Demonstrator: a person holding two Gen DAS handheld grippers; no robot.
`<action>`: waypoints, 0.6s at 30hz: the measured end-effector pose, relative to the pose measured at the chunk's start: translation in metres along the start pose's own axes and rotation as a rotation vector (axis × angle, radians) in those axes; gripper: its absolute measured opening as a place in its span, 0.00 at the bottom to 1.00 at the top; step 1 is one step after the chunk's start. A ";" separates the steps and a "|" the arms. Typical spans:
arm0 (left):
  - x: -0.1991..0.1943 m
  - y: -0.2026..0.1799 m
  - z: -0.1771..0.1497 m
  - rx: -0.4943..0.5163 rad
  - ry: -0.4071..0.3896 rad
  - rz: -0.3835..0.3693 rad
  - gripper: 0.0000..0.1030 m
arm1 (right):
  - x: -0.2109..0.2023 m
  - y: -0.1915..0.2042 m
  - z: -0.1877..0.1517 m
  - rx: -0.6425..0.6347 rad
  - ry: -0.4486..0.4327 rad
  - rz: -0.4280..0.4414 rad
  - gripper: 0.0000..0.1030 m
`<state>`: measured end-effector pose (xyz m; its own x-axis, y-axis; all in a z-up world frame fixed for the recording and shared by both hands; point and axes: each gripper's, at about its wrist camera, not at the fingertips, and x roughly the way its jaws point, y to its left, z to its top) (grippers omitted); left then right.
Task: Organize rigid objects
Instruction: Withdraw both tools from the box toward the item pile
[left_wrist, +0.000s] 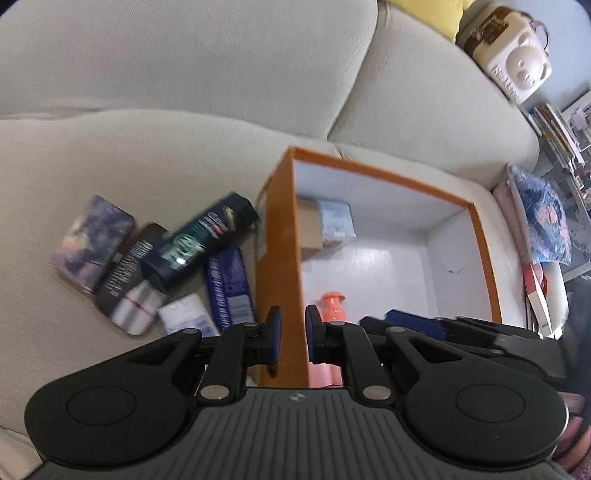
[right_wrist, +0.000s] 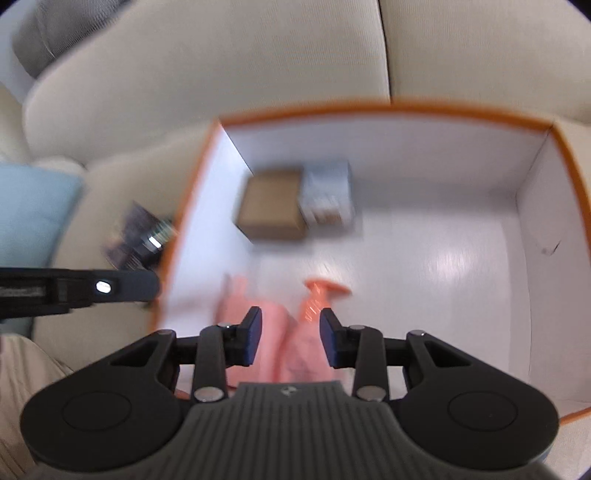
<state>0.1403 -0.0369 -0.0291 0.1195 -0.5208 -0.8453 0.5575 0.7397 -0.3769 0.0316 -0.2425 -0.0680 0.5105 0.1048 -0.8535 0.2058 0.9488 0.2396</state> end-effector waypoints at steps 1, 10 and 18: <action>-0.005 0.003 -0.001 0.001 -0.009 0.005 0.14 | -0.009 0.004 -0.002 -0.003 -0.039 0.013 0.36; -0.044 0.046 -0.037 0.007 -0.033 0.053 0.14 | -0.048 0.060 -0.030 -0.032 -0.246 0.081 0.36; -0.044 0.071 -0.072 0.023 -0.028 0.075 0.14 | -0.026 0.117 -0.060 -0.188 -0.168 0.067 0.36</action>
<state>0.1152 0.0697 -0.0458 0.1842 -0.4767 -0.8595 0.5650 0.7670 -0.3042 -0.0075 -0.1165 -0.0455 0.6526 0.1328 -0.7459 0.0165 0.9818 0.1893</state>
